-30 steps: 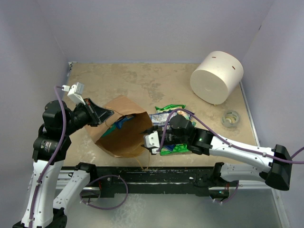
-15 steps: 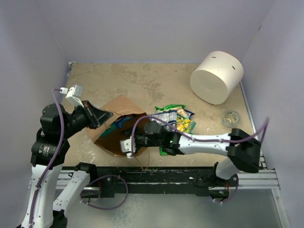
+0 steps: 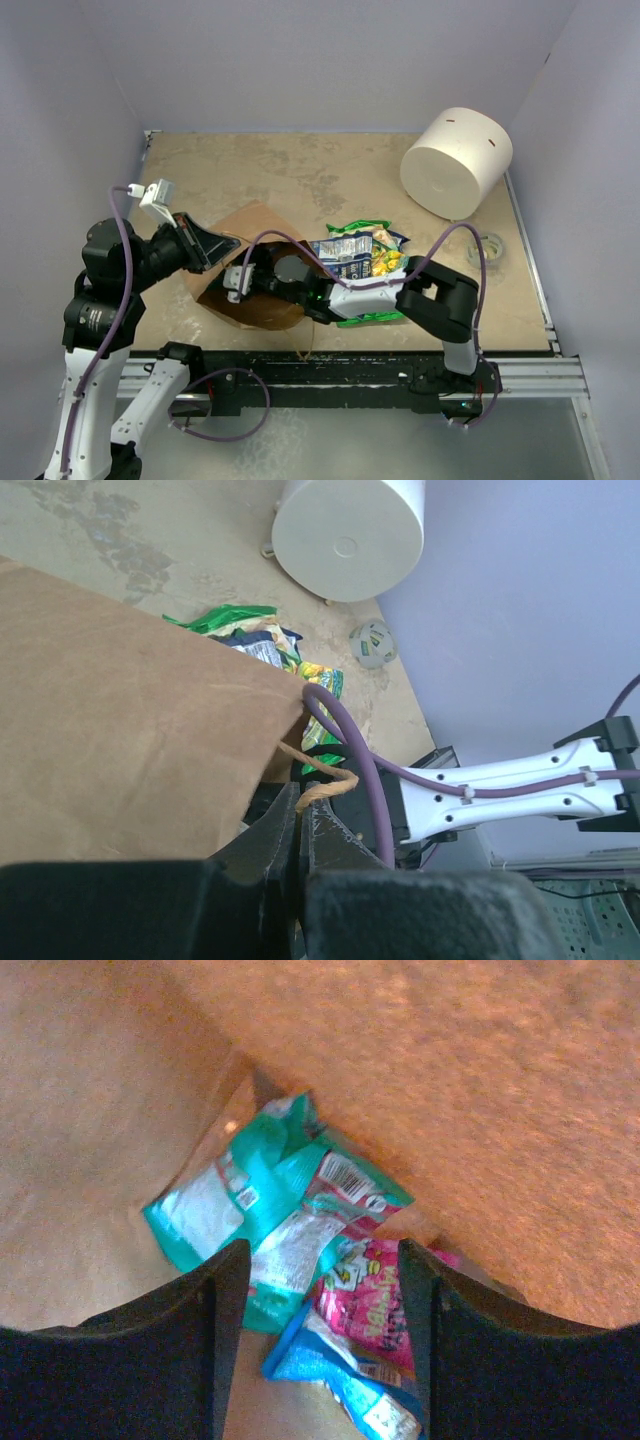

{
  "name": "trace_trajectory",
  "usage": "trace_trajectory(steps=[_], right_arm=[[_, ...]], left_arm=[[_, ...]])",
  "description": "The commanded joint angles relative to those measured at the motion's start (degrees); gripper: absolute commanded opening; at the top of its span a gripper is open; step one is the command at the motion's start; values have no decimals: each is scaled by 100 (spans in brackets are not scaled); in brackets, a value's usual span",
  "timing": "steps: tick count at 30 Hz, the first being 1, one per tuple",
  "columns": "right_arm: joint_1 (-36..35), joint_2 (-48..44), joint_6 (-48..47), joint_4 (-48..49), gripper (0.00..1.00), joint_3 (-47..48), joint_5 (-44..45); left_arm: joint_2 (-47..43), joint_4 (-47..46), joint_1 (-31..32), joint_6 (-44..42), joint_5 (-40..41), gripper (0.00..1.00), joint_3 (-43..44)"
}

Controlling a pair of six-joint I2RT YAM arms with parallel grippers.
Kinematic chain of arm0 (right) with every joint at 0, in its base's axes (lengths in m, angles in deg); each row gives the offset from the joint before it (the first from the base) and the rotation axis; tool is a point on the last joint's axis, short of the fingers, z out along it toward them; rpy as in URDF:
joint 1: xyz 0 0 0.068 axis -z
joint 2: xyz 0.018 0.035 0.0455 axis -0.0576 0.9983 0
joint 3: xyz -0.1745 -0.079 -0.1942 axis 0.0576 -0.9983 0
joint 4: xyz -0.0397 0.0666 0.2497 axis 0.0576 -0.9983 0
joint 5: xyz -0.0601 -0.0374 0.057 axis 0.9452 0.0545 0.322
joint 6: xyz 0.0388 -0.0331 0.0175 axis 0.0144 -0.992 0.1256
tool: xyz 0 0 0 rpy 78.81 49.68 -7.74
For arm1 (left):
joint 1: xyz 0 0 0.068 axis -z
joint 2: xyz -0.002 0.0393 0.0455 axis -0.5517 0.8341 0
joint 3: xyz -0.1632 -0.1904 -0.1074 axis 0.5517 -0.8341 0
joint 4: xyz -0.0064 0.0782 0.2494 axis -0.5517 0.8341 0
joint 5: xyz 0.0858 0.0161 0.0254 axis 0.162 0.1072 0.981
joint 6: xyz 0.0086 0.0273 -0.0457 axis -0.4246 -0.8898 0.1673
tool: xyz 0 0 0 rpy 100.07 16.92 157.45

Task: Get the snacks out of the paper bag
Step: Take out the snack from the paper bag.

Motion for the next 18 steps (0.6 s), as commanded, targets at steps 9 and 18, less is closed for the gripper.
trace_trajectory(steps=[9, 18], right_arm=[[-7, 1074, 1451, 1773, 73, 895, 1165], [-12, 1900, 1908, 1768, 85, 1624, 1233]], left_arm=[[354, -613, 6, -89, -597, 0, 467], [548, -767, 6, 2, -838, 0, 479]])
